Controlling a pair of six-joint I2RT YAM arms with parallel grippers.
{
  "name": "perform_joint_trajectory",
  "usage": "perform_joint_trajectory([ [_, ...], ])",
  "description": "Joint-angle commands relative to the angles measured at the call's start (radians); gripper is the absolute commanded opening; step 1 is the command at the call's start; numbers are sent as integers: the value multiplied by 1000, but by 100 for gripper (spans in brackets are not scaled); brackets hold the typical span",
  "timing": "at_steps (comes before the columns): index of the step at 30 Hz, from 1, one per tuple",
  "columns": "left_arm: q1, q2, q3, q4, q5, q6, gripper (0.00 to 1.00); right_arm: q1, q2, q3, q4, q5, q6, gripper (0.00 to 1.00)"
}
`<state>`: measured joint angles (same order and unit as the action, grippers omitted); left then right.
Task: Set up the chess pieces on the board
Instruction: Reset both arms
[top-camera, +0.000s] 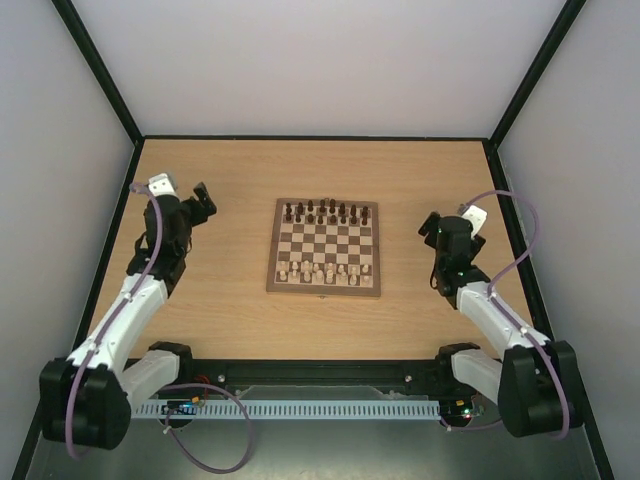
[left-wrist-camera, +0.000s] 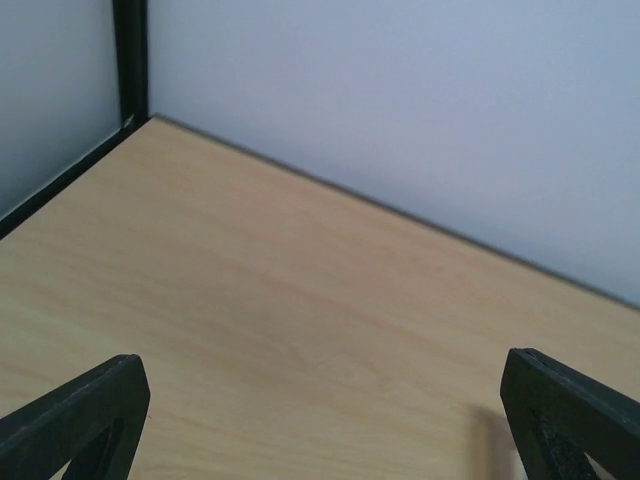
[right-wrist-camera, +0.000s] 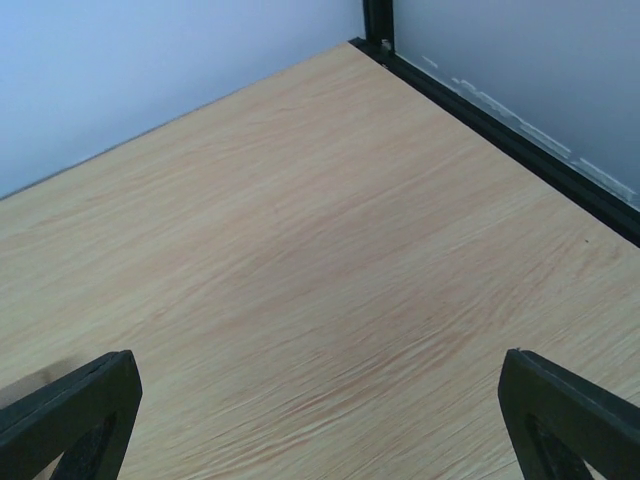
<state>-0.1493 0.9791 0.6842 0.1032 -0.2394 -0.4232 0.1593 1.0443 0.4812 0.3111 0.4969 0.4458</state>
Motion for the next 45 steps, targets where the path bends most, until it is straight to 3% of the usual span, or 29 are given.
perform_joint_trajectory([
  [1, 55, 88, -87, 190, -38, 74, 99, -17, 66, -64, 212, 86, -47, 99],
  [10, 60, 288, -232, 569, -111, 193, 99, -60, 113, -208, 478, 125, -102, 99],
  [14, 61, 393, -191, 608, -144, 211, 100, -67, 181, -219, 559, 127, -119, 99],
  [24, 71, 466, -185, 787, -227, 258, 99, -70, 415, -168, 727, 120, -147, 99],
  [28, 104, 481, -174, 788, -209, 246, 99, -71, 441, -138, 690, 103, -159, 98],
  [36, 104, 402, -250, 797, -120, 230, 99, -70, 371, -295, 916, 33, -197, 99],
  [41, 95, 359, -298, 841, -50, 265, 100, -69, 372, -297, 919, 31, -199, 99],
  [45, 68, 336, -313, 819, -90, 268, 99, -66, 367, -315, 951, 27, -206, 99],
])
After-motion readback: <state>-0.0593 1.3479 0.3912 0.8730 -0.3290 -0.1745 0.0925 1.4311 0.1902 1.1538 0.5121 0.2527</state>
